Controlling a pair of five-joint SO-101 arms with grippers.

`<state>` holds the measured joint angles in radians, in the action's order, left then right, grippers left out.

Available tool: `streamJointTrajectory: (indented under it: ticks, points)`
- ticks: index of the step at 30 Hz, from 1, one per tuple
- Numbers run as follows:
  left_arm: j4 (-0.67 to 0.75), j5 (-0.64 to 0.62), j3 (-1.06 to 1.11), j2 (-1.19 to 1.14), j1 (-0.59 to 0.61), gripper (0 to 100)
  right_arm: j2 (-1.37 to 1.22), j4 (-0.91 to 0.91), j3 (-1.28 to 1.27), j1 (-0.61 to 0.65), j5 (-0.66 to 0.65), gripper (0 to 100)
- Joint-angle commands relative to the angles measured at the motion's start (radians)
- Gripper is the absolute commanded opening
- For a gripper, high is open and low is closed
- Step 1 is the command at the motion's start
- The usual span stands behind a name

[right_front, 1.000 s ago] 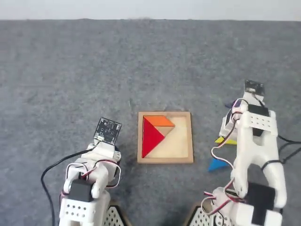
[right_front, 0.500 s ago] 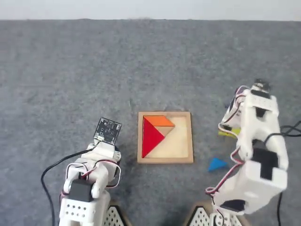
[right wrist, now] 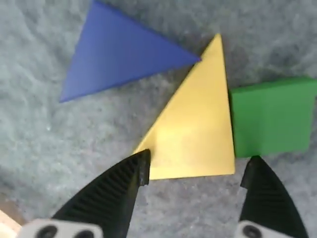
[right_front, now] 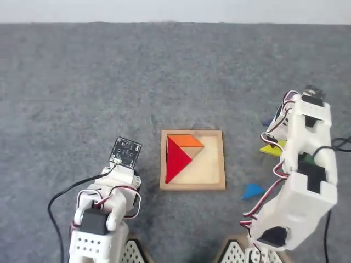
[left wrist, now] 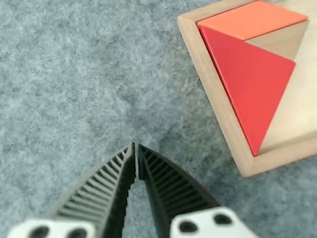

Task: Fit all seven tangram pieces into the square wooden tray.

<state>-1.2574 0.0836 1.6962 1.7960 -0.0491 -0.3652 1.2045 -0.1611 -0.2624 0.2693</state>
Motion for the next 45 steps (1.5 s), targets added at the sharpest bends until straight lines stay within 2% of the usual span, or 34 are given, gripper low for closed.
streamJointTrajectory:
  ticks: [1, 7, 14, 16, 20, 23, 27, 31, 34, 45]
  points:
    - [-0.005, -0.005, -0.012, 0.021, 0.005, 1, -0.036, -0.005, 0.028, -0.024, -0.012, 27.1]
    - [-0.005, -0.005, -0.012, 0.021, 0.005, 1, -0.039, -0.036, 0.06, -0.019, -0.02, 24.1]
    - [-0.005, -0.005, -0.012, 0.021, 0.005, 1, -0.045, 0.007, 0.054, -0.007, -0.015, 23.6]
    - [-0.005, -0.005, -0.012, 0.021, 0.005, 1, -0.061, 0.027, 0.06, -0.013, -0.011, 20.5]
    - [-0.005, -0.005, -0.012, 0.021, 0.005, 1, -0.065, 0.054, 0.055, -0.013, 0.1, 13.9]
    - [-0.005, -0.005, -0.012, 0.021, 0.005, 1, -0.064, 0.059, 0.058, -0.008, 0.098, 13.3]
    - [-0.005, -0.005, -0.012, 0.021, 0.005, 1, -0.062, 0.015, 0.06, 0.012, -0.037, 11.8]
    - [-0.005, -0.005, -0.012, 0.021, 0.005, 1, -0.062, 0.005, 0.061, 0.094, -0.275, 10.2]
    - [-0.005, -0.005, -0.012, 0.021, 0.005, 1, -0.062, 0.007, 0.061, 0.14, -0.402, 10.2]
    - [-0.005, -0.005, -0.012, 0.021, 0.005, 1, 0.056, 0.05, 0.058, 0.183, -0.878, 9.9]
